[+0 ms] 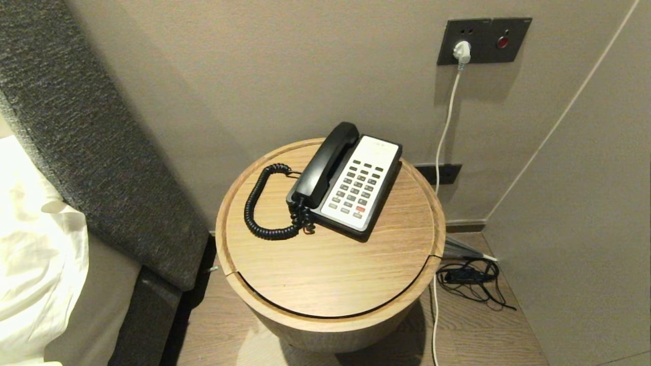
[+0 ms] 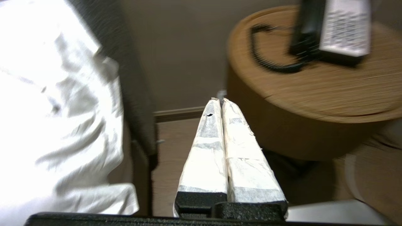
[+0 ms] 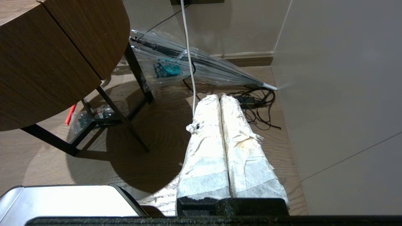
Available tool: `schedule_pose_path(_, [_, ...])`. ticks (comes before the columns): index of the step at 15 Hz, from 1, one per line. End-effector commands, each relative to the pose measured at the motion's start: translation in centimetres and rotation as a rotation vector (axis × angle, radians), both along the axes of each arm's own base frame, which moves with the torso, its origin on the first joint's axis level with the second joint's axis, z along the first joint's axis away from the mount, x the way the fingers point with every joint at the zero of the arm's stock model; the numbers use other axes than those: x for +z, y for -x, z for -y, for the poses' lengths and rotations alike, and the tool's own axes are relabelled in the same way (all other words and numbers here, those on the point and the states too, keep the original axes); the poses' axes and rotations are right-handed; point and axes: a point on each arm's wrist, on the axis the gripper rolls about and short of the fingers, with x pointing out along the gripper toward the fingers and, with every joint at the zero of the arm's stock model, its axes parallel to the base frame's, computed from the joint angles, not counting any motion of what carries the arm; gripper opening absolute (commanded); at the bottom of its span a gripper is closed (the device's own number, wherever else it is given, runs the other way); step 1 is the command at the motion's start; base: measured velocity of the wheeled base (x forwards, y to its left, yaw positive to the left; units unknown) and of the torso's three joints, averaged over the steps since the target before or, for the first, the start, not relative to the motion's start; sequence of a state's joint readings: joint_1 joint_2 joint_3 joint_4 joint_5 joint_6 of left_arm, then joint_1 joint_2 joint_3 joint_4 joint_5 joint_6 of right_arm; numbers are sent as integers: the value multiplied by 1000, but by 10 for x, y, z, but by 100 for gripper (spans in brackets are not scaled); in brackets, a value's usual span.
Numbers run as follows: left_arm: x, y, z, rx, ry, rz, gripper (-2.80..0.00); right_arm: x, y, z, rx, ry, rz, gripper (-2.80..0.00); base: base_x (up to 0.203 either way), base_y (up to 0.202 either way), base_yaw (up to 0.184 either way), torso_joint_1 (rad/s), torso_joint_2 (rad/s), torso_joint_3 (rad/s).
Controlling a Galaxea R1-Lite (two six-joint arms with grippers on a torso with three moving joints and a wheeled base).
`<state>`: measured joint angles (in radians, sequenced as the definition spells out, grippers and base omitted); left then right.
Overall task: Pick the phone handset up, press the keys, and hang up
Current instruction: Pick up the desk phone handset
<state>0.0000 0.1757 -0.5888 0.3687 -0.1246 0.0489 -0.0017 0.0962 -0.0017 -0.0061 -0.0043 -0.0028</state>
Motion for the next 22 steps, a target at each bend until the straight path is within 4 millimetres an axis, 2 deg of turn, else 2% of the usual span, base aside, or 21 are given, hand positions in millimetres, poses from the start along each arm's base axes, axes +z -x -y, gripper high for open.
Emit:
schedule_pose_path(1, [57,-28,1,-68,10,-177,-280,0,0,0,0,0,-1,-280,0,0,0,0,0,0])
schedule_pose_path(3, [102,-86,3,-151,40,-368,-280,0,0,0,0,0,-2,-280,0,0,0,0,0,0])
schedule_pose_path(5, [133,-159,9,-242,71,-512,-280,0,0,0,0,0,-1,-280,0,0,0,0,0,0])
schedule_pose_path(8, [155,-259,35,-386,119,-635,-280,0,0,0,0,0,-1,-280,0,0,0,0,0,0])
schedule_pose_path(10, [162,-307,70,-485,185,-679,-280,0,0,0,0,0,-1,-280,0,0,0,0,0,0])
schedule_pose_path(12, [151,-339,110,-571,254,-726,-280,0,0,0,0,0,-1,-280,0,0,0,0,0,0])
schedule_pose_path(14, [141,-352,136,-622,278,-747,-280,0,0,0,-1,0,-1,-280,0,0,0,0,0,0])
schedule_pose_path(15, [135,-355,146,-632,267,-762,-280,0,0,0,0,0,-1,-280,0,0,0,0,0,0])
schedule_pose_path(19, [121,-362,163,-590,154,-750,-280,0,0,0,0,0,-1,-280,0,0,0,0,0,0])
schedule_pose_path(20, [118,-364,167,-582,133,-749,0,0,0,0,0,0,-1,-280,0,0,0,0,0,0])
schedule_pose_path(22, [113,-365,177,-553,99,-748,0,0,0,0,0,0,-1,-280,0,0,0,0,0,0])
